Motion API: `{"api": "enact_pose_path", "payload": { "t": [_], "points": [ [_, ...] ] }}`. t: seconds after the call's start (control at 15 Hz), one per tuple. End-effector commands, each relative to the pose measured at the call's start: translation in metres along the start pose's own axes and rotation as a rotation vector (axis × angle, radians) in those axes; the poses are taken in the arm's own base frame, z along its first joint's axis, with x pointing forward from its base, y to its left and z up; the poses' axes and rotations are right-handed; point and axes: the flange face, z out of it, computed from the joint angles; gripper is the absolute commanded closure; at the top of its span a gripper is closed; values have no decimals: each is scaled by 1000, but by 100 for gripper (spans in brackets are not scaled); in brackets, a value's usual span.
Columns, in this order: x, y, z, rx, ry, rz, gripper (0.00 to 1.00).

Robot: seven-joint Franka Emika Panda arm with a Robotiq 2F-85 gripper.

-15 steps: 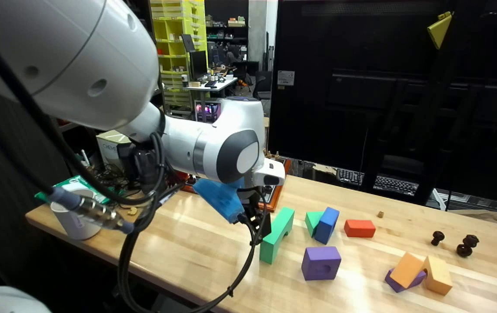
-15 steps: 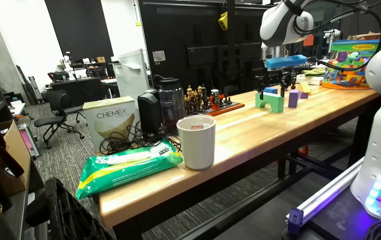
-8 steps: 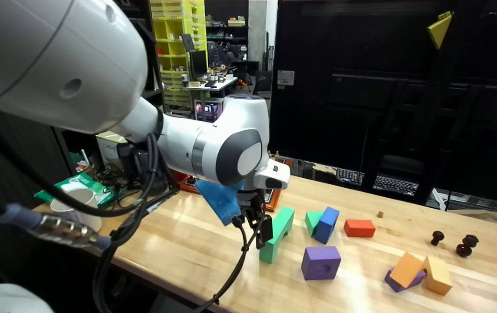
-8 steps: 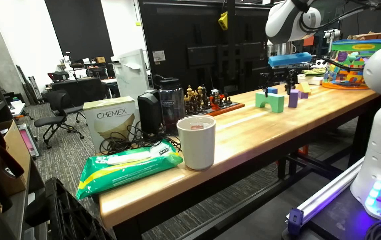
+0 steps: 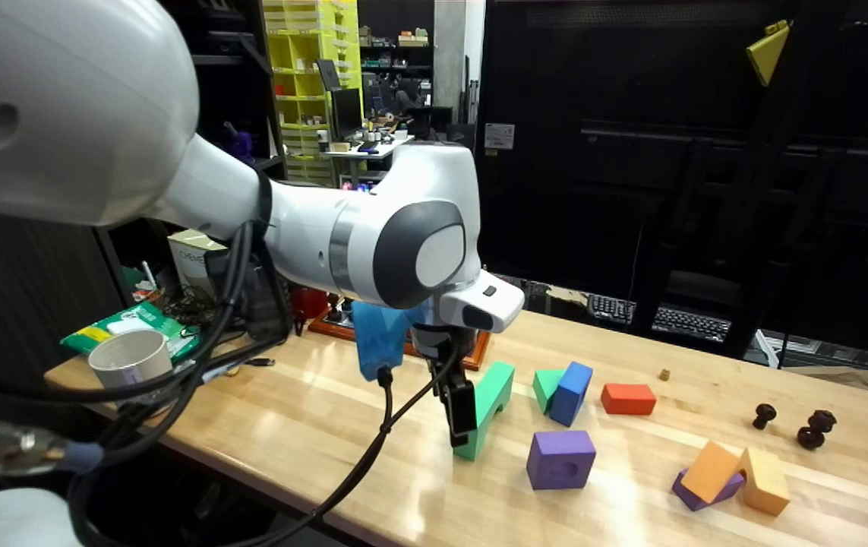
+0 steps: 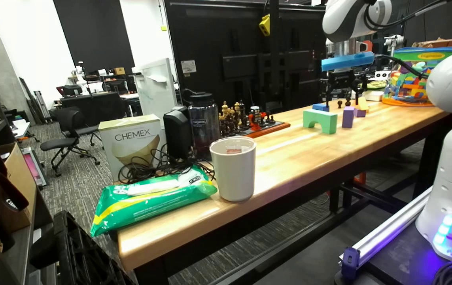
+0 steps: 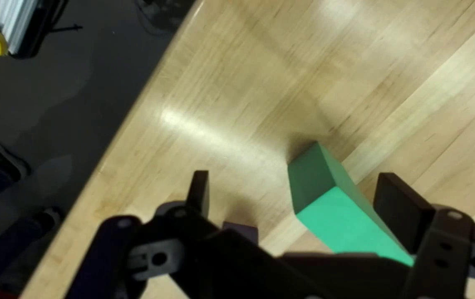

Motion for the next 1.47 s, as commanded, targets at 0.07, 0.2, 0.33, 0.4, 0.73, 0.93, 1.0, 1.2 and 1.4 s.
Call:
{"api": "enact_pose_path", "payload": {
  "t": [0.07, 0.2, 0.33, 0.4, 0.73, 0.93, 1.0, 1.2, 1.4],
  "points": [
    [0, 18, -2, -22, -60, 178, 0],
    [0, 23, 1, -13, -87, 266, 0],
    [-4, 23, 3, 4, -100, 314, 0],
    [-10, 18, 1, 25, -80, 303, 0],
    [-2, 15, 5, 3, -88, 285, 0],
    [-4, 13, 4, 9, -62, 294, 0],
    [-6, 12, 5, 12, -49, 302, 0],
    [-5, 9, 6, 44, -25, 347, 0],
    [2, 13, 12, 59, -24, 416, 0]
  ]
}}
